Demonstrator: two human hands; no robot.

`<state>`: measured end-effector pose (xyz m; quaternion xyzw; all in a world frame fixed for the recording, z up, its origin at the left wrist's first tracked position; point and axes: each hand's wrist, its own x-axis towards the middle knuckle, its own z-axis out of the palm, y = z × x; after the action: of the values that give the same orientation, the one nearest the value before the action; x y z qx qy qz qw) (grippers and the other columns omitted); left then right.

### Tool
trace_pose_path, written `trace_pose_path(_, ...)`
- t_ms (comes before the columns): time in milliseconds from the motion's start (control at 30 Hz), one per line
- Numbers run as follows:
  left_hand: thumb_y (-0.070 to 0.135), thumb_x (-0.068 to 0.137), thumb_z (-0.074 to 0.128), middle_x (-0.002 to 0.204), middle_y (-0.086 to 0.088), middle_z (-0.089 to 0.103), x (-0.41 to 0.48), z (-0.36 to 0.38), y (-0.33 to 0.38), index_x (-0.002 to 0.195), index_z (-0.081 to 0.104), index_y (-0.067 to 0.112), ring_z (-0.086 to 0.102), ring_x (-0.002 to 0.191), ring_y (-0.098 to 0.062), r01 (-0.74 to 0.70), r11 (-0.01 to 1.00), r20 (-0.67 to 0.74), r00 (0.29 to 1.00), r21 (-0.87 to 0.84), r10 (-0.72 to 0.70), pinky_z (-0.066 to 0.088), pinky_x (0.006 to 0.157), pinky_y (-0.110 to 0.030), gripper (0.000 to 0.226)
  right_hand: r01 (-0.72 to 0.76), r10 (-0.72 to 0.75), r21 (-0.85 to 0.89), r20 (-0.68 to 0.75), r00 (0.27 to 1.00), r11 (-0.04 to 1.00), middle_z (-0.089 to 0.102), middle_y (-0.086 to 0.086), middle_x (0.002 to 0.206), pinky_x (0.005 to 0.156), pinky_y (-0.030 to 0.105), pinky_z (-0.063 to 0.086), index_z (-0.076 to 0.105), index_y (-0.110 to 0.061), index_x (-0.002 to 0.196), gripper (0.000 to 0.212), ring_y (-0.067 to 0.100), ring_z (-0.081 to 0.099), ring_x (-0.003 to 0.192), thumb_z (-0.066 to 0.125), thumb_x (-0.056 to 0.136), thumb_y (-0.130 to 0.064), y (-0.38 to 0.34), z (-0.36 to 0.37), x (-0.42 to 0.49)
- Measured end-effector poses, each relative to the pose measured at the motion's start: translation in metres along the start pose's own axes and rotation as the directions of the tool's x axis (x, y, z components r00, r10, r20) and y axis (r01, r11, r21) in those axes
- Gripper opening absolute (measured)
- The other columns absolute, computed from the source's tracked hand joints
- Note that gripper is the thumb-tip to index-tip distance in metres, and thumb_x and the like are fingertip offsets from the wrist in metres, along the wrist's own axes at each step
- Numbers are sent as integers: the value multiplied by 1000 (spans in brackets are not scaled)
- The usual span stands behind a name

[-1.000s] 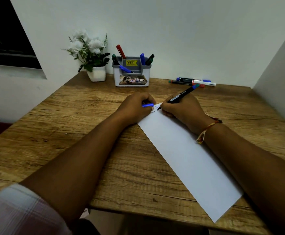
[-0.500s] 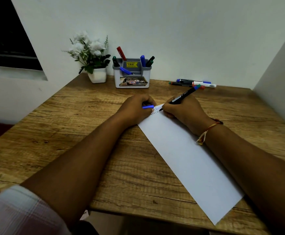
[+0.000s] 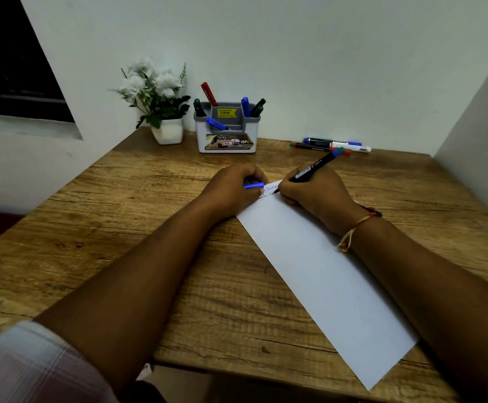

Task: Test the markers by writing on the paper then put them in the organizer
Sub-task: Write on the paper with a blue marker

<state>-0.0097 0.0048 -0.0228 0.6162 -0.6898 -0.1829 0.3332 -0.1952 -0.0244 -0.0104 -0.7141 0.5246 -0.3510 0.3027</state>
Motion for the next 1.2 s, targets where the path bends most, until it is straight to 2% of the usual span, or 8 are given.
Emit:
trace_pose_path(167, 17, 89, 69, 109, 8, 67, 0, 0, 0, 106, 72, 26, 60, 100, -9, 4, 1000, -2, 1000, 7, -4, 51, 87, -31, 20, -22, 22, 55, 0, 1000, 998, 69, 3, 61, 62, 39, 51, 67, -9, 62, 19, 13, 60, 59, 65, 62, -28, 2, 1, 2)
trace_pose_path(400, 18, 89, 70, 109, 7, 67, -1, 0, 1, 106, 71, 27, 60, 100, -10, 8, 1000, -1, 1000, -1, -8, 51, 88, -30, 19, -36, 36, 54, -3, 999, 998, 70, 1, 62, 63, 37, 52, 69, -11, 64, 20, 13, 62, 62, 64, 60, -30, 3, 1, 2)
trace_pose_path(567, 18, 89, 69, 108, 8, 67, -1, -1, 1, 105, 72, 27, 60, 100, -10, 3, 1000, 5, 1000, -3, -3, 51, 88, -31, 19, -31, 31, 37, -6, 999, 999, 67, -2, 58, 61, 32, 46, 66, -15, 58, 13, 11, 60, 60, 67, 67, -25, 4, 1, 3)
trace_pose_path(700, 18, 90, 68, 110, 9, 66, 0, 0, 1, 106, 71, 27, 59, 100, -9, 8, 1000, 3, 1000, 3, -8, 49, 85, -25, 19, -48, 48, 45, 3, 999, 998, 66, -2, 56, 60, 32, 46, 64, -16, 54, 16, 11, 58, 57, 67, 68, -22, 3, 0, 2)
trace_pose_path(1033, 17, 90, 68, 109, 9, 65, -1, 0, 2, 107, 71, 27, 58, 100, -8, 14, 1000, 9, 1000, -4, -14, 48, 85, -25, 20, -43, 42, -13, -21, 999, 999, 64, 0, 55, 57, 32, 44, 63, -14, 52, 22, 10, 57, 55, 67, 72, -21, 0, -2, 1)
trace_pose_path(1200, 18, 90, 68, 113, 8, 66, 0, 0, 2, 108, 71, 27, 58, 101, -9, 19, 1000, 12, 1000, -3, -19, 48, 82, -24, 20, -66, 65, -29, -35, 997, 997, 69, 1, 60, 59, 31, 44, 71, -9, 62, 18, 11, 62, 62, 67, 73, -23, 1, -2, 2)
